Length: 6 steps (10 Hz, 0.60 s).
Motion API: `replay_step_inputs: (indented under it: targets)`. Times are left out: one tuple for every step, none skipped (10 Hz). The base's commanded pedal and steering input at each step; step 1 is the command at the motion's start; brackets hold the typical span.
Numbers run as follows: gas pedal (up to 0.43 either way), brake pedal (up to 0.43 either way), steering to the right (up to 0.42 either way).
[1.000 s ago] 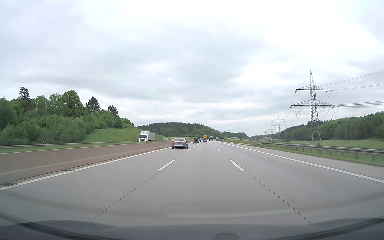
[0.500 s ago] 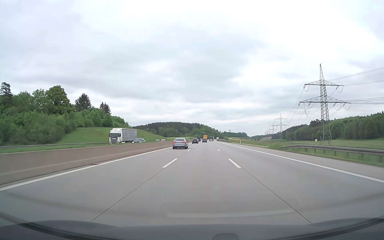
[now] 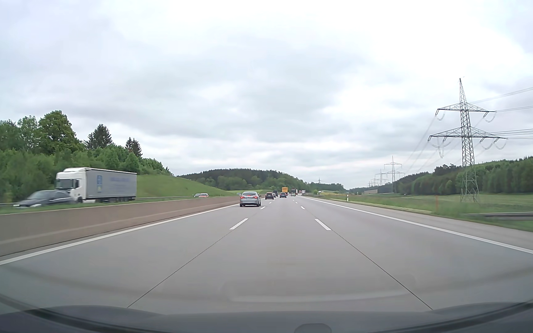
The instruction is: Follow the waypoints while adhering to traffic rules and regulations
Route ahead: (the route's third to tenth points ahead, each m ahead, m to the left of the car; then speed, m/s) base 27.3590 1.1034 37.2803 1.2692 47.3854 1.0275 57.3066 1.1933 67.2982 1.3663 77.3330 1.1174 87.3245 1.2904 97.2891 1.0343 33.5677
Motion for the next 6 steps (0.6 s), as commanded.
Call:
replay_step_inputs:
  targets:
    - [0.299,0.0,-0.001]
    - [0.299,0.0,-0.001]
    - [0.299,0.0,-0.001]
    - [0.299,0.0,-0.001]
    - [0.287,0.0,-0.001]
    - [0.287,0.0,-0.001]
